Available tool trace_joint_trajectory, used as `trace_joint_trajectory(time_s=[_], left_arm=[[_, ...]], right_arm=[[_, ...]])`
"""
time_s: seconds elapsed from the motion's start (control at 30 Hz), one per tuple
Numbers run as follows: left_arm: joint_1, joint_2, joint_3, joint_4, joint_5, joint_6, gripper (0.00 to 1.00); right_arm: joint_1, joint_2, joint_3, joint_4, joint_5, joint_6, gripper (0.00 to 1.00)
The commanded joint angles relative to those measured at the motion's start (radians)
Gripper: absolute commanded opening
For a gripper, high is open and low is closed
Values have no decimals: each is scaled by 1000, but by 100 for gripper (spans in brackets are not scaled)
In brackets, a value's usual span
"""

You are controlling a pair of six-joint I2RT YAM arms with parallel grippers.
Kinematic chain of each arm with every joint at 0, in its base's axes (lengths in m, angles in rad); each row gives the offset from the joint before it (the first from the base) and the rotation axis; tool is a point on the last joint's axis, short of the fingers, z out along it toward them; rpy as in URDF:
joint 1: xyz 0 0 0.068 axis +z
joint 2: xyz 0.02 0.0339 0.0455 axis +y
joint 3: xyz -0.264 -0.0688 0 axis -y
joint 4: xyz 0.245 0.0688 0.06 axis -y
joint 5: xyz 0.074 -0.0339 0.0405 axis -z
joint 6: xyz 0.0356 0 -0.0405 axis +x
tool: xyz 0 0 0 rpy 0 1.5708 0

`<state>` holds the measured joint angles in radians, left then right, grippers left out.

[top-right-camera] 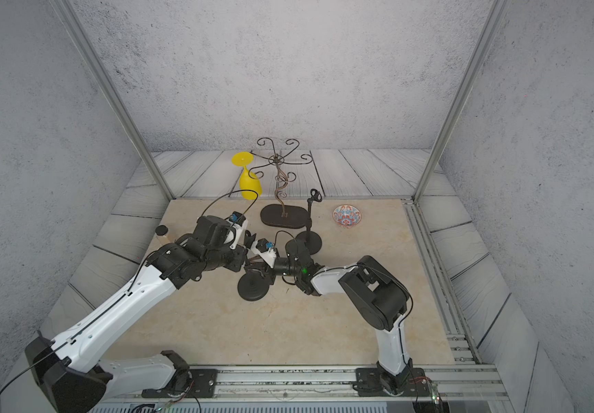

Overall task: Assemble a microphone stand
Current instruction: Screw the microphone stand pole into the microphone stand base.

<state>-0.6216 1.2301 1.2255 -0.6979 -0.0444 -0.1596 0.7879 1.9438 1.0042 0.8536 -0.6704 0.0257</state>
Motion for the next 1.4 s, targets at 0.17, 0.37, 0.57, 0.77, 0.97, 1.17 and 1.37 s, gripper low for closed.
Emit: trace_joint_trajectory(time_s=[0.17,0.37,0.57,0.77,0.97,1.17,1.37], left_arm=[[7,6,13,26,18,5,2],[8,6,14,28,21,6,2],[8,6,12,29,21,4,2],[8,1,7,34,22,4,2],[11,-3,5,27,23,2,2],[14,-5,5,20,20,2,2],[19,-13,4,14,17,1,2]], right_arm=[[-4,44,21,-34,13,-5,31],[-4,50,42,-60,12,-10,33],[0,53,35,-68,81,-11,16],[145,43,-146,144,754,73,0],[412,150,-47,246,1552,108,0],[419,147,-12,275,1234,118,56],[292,37,-195,388,658,135,70]])
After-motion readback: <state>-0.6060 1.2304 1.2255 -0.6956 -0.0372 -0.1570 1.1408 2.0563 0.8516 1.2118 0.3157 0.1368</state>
